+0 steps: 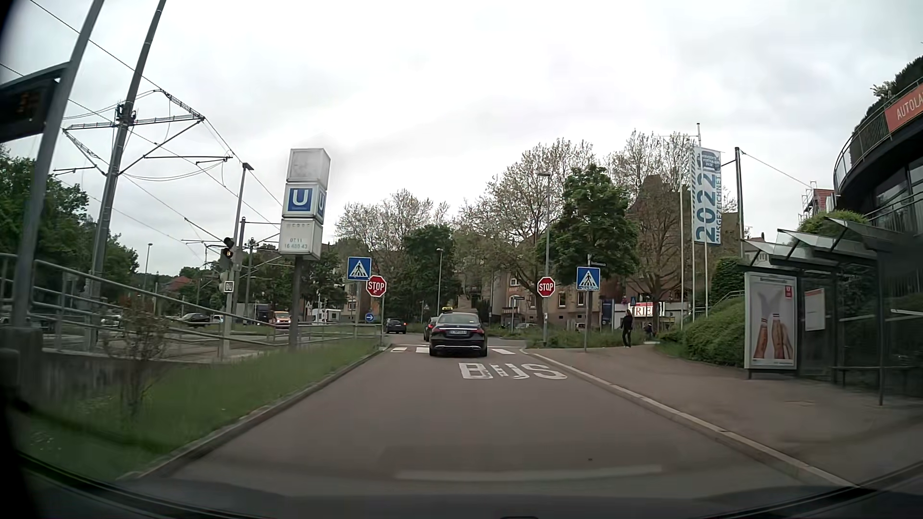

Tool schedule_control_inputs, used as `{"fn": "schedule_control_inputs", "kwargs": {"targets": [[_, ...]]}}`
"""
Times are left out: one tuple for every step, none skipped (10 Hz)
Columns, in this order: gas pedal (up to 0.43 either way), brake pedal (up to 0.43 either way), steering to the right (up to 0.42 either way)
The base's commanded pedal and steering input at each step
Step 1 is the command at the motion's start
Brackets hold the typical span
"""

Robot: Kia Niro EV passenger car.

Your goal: Follow the waypoints while adhering to traffic rules and regulations

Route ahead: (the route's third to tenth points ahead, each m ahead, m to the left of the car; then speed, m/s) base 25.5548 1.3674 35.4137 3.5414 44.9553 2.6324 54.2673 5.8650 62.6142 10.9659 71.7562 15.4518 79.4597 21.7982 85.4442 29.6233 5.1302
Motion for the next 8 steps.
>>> {"fn": "schedule_control_inputs", "kwargs": {"targets": [[0.13, 0.0, -0.005], [0.13, 0.0, -0.006], [0.13, 0.0, -0.006], [0.13, 0.0, -0.006], [0.13, 0.0, -0.006], [0.13, 0.0, -0.008], [0.118, 0.0, -0.011], [0.118, 0.0, -0.013]]}}
